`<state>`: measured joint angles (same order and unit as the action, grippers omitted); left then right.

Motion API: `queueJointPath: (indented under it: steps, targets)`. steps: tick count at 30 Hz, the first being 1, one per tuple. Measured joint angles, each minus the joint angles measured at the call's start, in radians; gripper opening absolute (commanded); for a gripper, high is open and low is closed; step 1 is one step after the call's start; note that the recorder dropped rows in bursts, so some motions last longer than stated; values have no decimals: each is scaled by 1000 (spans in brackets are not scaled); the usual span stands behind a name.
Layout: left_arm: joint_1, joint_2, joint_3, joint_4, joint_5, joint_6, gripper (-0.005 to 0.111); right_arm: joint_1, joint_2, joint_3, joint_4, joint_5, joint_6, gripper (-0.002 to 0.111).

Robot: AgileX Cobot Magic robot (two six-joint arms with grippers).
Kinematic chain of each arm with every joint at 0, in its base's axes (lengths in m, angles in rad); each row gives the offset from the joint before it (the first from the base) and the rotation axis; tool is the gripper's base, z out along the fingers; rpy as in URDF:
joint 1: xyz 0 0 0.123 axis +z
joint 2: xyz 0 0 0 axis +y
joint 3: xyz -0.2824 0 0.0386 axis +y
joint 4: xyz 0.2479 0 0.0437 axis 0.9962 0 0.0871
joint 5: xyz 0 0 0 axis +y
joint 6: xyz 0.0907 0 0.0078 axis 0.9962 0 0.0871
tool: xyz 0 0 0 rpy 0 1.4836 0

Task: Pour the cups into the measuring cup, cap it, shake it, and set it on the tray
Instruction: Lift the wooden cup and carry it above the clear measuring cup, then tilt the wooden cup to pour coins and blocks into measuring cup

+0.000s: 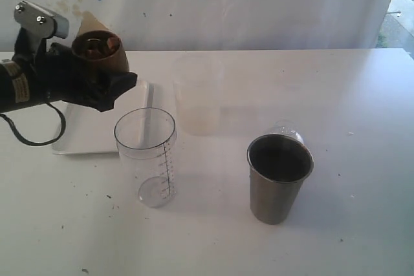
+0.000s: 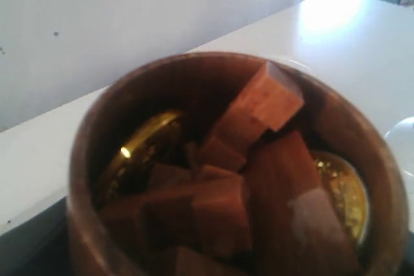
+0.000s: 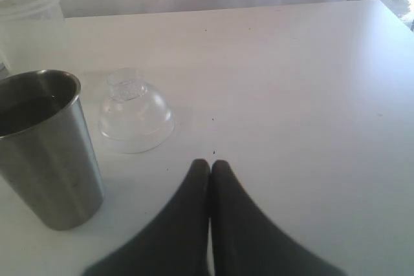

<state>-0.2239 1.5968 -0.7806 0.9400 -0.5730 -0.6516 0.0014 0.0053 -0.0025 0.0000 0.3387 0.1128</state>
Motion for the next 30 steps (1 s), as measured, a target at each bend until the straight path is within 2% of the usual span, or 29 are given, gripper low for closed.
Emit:
queueJointPath:
  steps: [4, 11, 17, 24, 30]
  targets:
    - [-33, 0, -36, 16, 64, 79, 0, 0, 0, 0, 0, 0, 0, 0]
    - [-35, 0, -43, 16, 81, 239, 0, 0, 0, 0, 0, 0, 0, 0]
    - [-35, 0, -43, 89, -4, 330, 0, 0, 0, 0, 0, 0, 0, 0]
    - [-35, 0, -43, 146, -19, 356, 0, 0, 0, 0, 0, 0, 0, 0]
    - [-35, 0, -43, 148, -22, 528, 0, 0, 0, 0, 0, 0, 0, 0]
